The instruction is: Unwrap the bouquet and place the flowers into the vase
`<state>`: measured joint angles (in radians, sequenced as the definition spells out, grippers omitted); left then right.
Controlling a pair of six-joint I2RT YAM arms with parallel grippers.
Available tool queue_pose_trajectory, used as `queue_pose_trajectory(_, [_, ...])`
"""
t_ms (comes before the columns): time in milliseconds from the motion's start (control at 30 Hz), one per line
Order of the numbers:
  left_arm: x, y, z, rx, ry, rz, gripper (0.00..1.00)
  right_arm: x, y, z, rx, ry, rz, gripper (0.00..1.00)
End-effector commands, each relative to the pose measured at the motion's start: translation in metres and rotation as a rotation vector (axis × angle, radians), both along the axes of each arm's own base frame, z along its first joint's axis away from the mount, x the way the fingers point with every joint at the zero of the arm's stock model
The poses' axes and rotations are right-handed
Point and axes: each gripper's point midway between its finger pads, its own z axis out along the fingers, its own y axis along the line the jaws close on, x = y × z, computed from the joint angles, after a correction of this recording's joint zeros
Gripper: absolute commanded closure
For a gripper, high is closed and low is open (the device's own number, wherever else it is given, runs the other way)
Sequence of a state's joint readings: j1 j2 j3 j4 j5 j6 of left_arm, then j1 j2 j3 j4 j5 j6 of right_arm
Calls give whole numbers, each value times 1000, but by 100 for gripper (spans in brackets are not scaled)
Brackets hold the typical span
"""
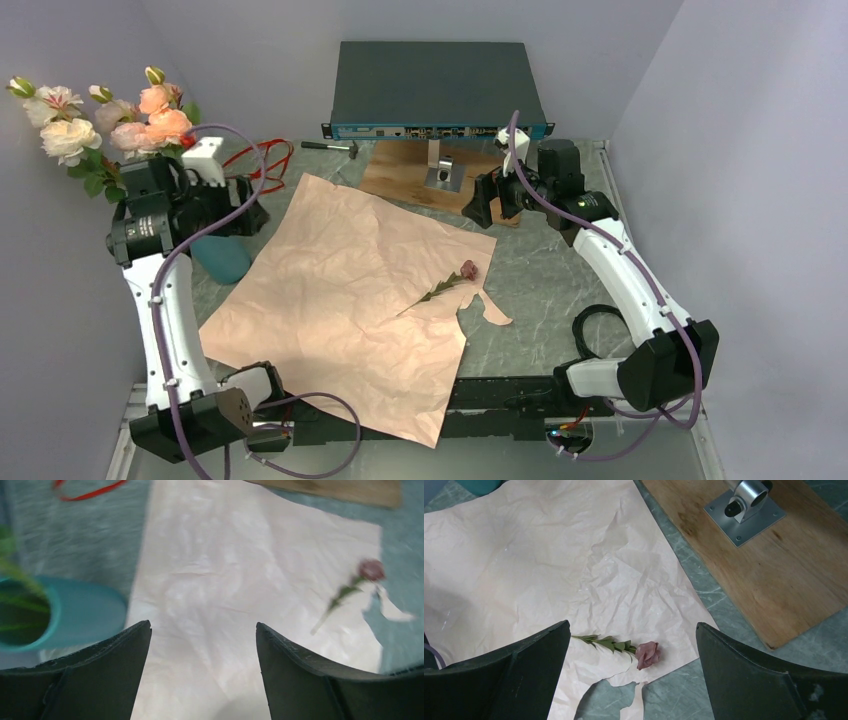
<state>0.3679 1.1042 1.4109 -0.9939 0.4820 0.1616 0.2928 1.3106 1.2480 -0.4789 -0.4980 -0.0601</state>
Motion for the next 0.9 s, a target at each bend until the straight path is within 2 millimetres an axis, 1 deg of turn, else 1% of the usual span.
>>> queue_pose_trajectory(0, [-18,-71,-4,-86,6,-340,19,-6,-2,15,17,-46,-13,0])
queue_pose_trajectory(67, [-20,-90,-13,-62,13,-409,20,-8,-4,16,19,-48,-20,0])
queue_pose_trajectory(200, [-19,-129,-30,-83,44,-545,24,-12,-7,15,17,-50,-36,0])
queue_pose_trajectory(300, [-24,-161,-45,-76,97,-667,31,-14,-12,13,16,-54,-66,0])
queue_pose_trajectory(367, [-28,-186,-56,-34,111,-758,32,-15,-16,12,17,-56,-100,0])
queue_pose_trajectory(467, [-28,-219,-73,39,146,-860,34,-17,-22,17,40,-65,-149,0])
queue_pose_trajectory(567, [-30,-252,-96,117,237,-966,35,-19,-30,23,47,-87,-205,0])
queue_pose_trajectory(600, [-31,-262,-108,159,278,-996,36,-18,-35,26,48,-97,-243,0])
queue_pose_trajectory(700, [-36,-292,-139,253,387,-1078,40,-14,-53,41,62,-154,-359,0])
queue_pose_trajectory(733, [-36,-303,-144,274,407,-1102,41,-14,-59,48,70,-172,-387,0])
queue_pose_trajectory(767, [-37,-313,-159,302,455,-1121,42,-13,-63,52,74,-182,-410,0])
queue_pose_trajectory(867, [-35,-339,-181,380,513,-1168,42,-11,-78,65,86,-201,-478,0])
